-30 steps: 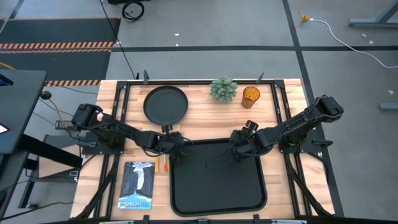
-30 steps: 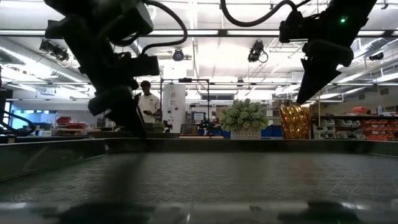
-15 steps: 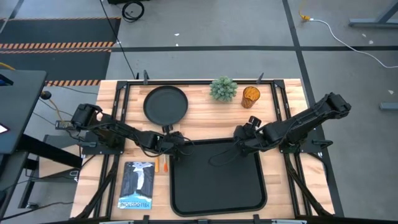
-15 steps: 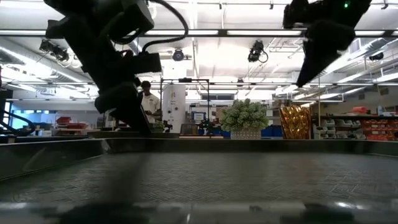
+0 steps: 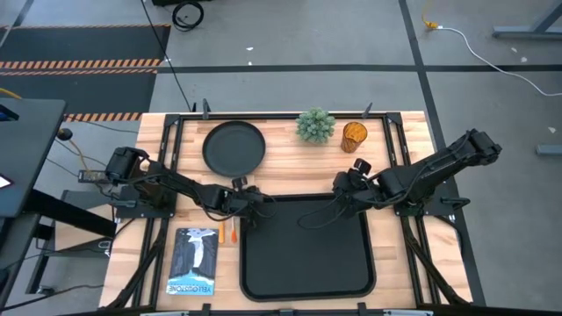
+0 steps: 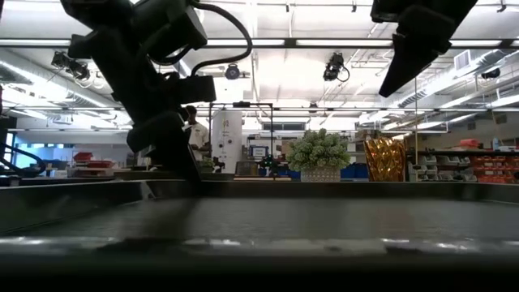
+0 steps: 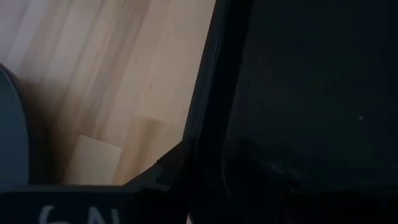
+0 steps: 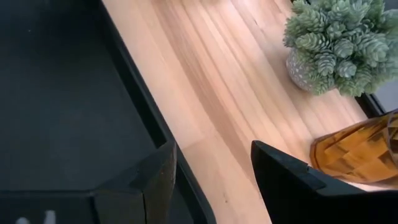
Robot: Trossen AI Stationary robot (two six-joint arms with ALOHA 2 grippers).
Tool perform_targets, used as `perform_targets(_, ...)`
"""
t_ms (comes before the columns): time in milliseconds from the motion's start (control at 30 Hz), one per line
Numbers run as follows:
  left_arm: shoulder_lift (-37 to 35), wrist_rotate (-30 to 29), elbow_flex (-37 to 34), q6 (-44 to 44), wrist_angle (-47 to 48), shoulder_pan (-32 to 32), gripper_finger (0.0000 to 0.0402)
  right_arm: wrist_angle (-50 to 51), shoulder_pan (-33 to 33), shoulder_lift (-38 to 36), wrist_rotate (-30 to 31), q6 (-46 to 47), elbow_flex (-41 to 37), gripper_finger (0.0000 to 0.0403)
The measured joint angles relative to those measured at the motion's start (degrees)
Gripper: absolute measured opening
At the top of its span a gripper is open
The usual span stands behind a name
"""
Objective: Pick and place plate/cup/fork/spoon on tray
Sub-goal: Adjust the black serving tray, then put the brown glass on the top right of the black serving tray
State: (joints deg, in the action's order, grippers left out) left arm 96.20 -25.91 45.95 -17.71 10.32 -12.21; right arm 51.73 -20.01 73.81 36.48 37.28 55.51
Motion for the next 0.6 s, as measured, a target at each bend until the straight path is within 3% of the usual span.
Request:
perform_targets(300,-3.5,0.6,-0.2,1.9,0.2,-0.3,0.013,0.4,4.4,-2.9,1.4,-7.2,0.0,0.0211)
perform_targets(600,-18.1,-1.5,-2.1,14.8,-2.8,1.8,0.013,0.4,24.9,-6.6,-9.2,-21.0,0.0,0.0191)
